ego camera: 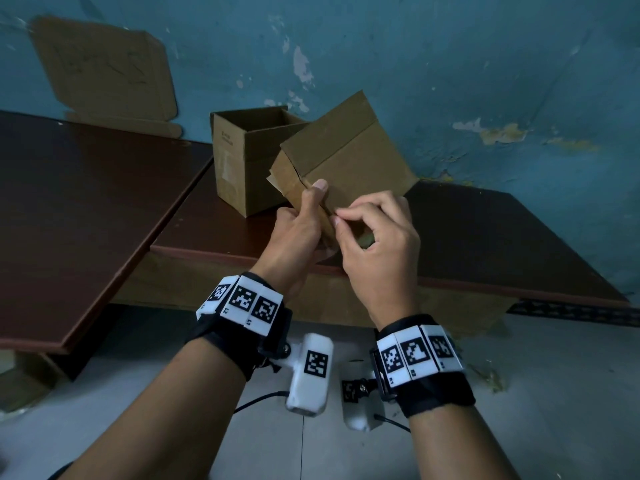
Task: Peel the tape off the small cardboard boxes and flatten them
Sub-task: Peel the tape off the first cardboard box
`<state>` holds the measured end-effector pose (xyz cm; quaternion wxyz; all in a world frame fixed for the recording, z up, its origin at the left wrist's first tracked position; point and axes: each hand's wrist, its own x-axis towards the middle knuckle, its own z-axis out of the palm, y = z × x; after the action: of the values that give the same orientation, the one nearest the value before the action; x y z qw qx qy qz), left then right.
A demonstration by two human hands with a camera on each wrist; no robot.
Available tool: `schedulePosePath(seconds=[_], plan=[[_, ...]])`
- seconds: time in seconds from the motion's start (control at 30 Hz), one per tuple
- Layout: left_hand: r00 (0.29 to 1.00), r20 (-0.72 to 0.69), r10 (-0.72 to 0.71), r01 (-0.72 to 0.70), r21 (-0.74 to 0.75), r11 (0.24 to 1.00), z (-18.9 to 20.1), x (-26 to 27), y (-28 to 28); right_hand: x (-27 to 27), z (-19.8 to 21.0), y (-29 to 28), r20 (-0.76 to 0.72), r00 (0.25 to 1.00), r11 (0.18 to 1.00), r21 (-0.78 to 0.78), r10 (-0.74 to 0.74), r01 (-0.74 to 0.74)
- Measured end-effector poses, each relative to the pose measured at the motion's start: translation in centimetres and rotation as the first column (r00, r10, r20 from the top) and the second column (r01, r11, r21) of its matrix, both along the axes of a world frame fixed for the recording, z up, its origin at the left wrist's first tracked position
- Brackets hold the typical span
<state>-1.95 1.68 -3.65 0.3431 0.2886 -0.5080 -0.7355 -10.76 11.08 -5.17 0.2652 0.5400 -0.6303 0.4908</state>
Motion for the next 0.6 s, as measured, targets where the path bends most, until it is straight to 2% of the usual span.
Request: schedulePosePath(seconds=[0.23,0.6], plan=[[0.999,0.004,0.047,-0.048,0.064,0.997,-0.2,-0.31,-0.35,-0.27,0.16,0.04,0.116,0.991,0.998,-0.024,0.061,-0.058],[0.974,0.16,0.162,-0.157,-0.04,0.987,-0.1,-0.15,-0.25,-0.06,0.03,-0.12,-0.13,0.991,0.999,0.026,-0.027,0.031]])
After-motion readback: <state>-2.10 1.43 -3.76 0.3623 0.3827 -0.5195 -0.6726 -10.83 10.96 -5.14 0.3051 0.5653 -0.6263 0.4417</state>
